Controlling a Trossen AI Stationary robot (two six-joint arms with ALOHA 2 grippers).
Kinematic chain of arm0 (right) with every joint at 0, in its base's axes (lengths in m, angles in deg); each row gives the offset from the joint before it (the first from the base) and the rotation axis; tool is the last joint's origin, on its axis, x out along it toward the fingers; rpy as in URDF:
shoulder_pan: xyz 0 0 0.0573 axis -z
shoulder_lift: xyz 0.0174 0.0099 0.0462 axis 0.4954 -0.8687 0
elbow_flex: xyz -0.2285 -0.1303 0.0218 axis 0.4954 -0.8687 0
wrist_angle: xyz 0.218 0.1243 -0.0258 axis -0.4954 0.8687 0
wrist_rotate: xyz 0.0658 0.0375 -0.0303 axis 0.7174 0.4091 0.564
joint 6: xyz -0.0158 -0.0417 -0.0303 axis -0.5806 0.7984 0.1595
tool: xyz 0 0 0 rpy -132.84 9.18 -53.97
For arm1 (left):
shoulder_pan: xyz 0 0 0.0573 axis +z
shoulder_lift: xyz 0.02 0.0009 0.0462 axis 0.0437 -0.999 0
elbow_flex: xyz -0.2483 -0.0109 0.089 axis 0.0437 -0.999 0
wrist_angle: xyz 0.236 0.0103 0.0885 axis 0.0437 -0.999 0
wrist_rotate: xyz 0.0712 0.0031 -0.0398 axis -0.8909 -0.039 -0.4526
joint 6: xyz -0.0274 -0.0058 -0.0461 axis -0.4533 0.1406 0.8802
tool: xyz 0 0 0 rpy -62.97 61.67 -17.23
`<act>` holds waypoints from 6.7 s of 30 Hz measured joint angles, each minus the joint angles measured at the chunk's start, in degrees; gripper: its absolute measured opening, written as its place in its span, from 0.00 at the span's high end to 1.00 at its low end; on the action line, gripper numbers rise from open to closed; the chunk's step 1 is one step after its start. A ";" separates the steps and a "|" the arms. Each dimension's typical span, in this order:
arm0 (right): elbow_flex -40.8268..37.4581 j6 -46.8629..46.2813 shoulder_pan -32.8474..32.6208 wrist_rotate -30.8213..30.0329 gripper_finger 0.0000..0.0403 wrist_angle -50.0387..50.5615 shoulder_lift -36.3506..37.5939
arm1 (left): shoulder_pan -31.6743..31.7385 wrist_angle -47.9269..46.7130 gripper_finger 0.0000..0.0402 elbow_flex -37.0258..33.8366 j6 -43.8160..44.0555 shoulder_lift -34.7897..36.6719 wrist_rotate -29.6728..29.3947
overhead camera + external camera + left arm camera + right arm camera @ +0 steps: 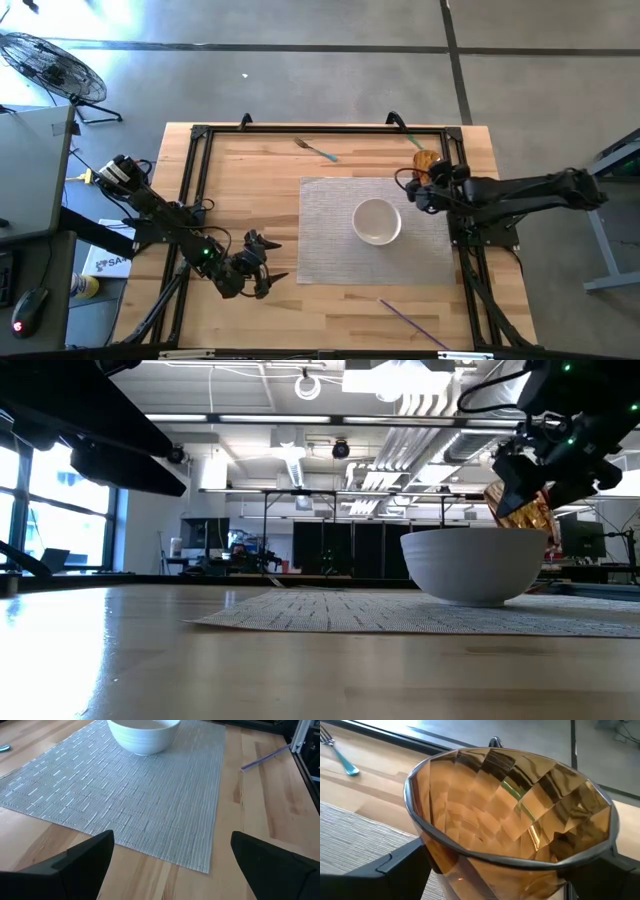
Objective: Pick & Place Utensil
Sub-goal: Put the brown cup on the gray mat to the top right of the white bowl, then put the purple straw into the brown cup on the gray mat
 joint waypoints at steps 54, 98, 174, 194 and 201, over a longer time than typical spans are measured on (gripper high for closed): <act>0.00 -18.70 1.20 -2.39 0.05 -5.77 -22.33 | 0.02 -0.12 0.01 0.00 1.55 -0.02 0.44; 0.03 -19.79 1.18 7.72 0.01 -2.72 -25.22 | 0.02 -0.13 0.01 -0.02 1.75 -0.01 0.83; 2.31 -9.97 1.16 40.21 0.10 6.90 -3.39 | 0.02 -0.45 0.01 -0.04 1.70 -0.02 0.09; 10.25 -18.59 -19.18 46.48 0.22 -3.73 -6.82 | 0.02 -0.45 0.01 -0.04 0.77 -0.02 -0.38; 11.35 -20.55 -28.24 48.43 0.25 -23.01 -20.13 | 0.02 -0.27 0.01 -0.04 -0.70 -0.02 -1.31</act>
